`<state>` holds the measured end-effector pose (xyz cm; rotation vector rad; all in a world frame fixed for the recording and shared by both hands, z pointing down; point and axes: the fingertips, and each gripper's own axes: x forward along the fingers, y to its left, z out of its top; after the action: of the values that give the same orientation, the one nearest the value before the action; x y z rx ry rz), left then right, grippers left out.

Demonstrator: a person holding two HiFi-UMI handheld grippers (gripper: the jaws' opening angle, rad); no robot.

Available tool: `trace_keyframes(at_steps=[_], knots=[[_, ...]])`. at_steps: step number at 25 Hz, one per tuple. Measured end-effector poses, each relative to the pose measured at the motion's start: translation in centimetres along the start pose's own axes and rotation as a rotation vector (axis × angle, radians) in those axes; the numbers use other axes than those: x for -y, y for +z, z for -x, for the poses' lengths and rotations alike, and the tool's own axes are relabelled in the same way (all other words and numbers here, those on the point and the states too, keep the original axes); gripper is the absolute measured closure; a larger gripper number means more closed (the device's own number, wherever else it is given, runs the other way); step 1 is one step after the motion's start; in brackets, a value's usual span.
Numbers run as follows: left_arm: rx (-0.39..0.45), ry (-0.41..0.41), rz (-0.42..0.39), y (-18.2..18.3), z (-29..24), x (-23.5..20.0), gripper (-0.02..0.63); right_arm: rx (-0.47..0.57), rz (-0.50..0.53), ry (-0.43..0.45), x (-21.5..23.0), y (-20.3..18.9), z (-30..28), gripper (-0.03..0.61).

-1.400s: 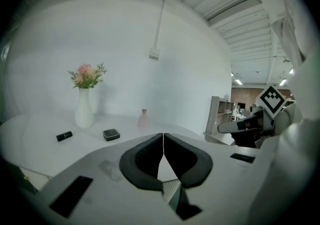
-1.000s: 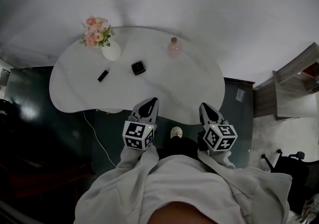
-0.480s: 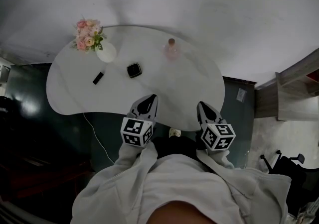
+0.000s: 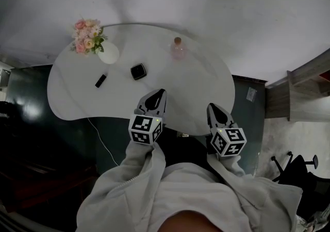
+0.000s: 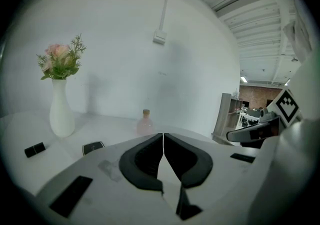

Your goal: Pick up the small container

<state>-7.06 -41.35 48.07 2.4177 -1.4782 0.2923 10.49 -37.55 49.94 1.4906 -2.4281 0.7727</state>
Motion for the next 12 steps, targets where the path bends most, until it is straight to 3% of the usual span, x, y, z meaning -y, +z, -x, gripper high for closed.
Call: trace_keyframes(at_steps=[10,12], knots=[[0.023,-0.026,-0.003,2.3,-6.2,-2.3,0.591,-0.013,-0.014,-0.032,0.0,0.4,-2.1,0.529],[0.025,-0.039,-0.003,2.9,-7.7,-2.7,0.524,-0.018,-0.018,-0.037,0.2,0.4,-2.6,0.529]])
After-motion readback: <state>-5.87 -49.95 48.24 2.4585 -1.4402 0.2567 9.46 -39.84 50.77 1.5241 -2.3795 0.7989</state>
